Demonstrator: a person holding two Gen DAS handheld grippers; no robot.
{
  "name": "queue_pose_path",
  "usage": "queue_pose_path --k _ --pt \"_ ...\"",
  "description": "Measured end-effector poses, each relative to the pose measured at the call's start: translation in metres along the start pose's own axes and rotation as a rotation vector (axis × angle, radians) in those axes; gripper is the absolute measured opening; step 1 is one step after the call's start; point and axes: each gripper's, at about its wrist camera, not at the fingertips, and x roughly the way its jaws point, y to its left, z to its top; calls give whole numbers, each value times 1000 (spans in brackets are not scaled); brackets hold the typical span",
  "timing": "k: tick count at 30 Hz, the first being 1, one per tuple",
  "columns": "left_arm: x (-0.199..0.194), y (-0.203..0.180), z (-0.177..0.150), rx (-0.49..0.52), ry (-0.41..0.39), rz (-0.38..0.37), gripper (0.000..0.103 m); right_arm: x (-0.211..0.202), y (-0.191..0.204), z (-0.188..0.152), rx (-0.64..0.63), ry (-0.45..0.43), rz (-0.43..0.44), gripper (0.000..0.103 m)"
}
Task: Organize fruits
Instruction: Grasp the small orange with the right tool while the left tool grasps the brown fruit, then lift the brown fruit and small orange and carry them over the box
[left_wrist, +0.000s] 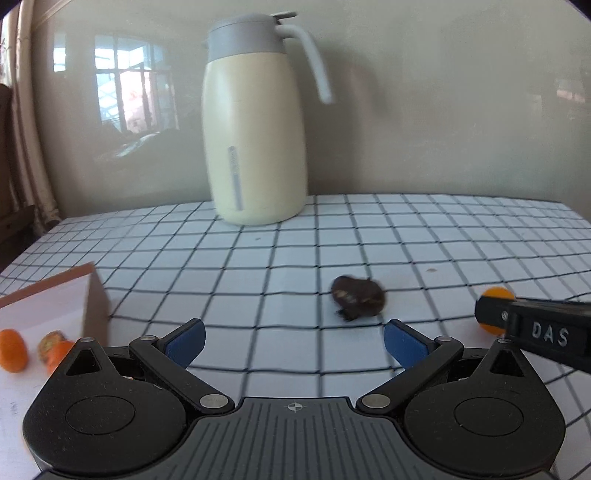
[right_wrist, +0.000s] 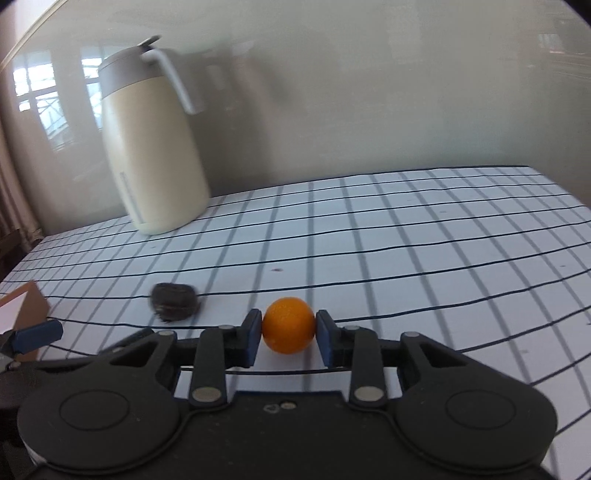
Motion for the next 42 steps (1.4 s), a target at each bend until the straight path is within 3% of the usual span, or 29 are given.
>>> queue_pose_path --k 1,3,6,13,18,20,30,42 --pt "1 -4 2 4 -7 -8 101 -1 -3 0 2 -4 -11 23" --pt "7 -10 5 8 0 -26 86 -3 -12 1 15 -5 -20 23" --pt "21 -15 8 -15 27 -54 77 -4 -19 1 35 -3 -27 23" --pt "40 -25 15 -12 52 -88 75 0 -19 -1 48 14 -23 23" --pt "47 -29 16 -19 72 -108 47 1 -17 0 45 17 -17 23" --pt "46 -28 15 -24 69 -103 42 2 -17 0 47 18 -15 23" --pt "30 -21 7 -23 65 -119 42 -3 -17 -1 50 18 3 23" --pt "-27 6 -21 -17 60 -112 42 -26 0 -16 -25 45 92 23"
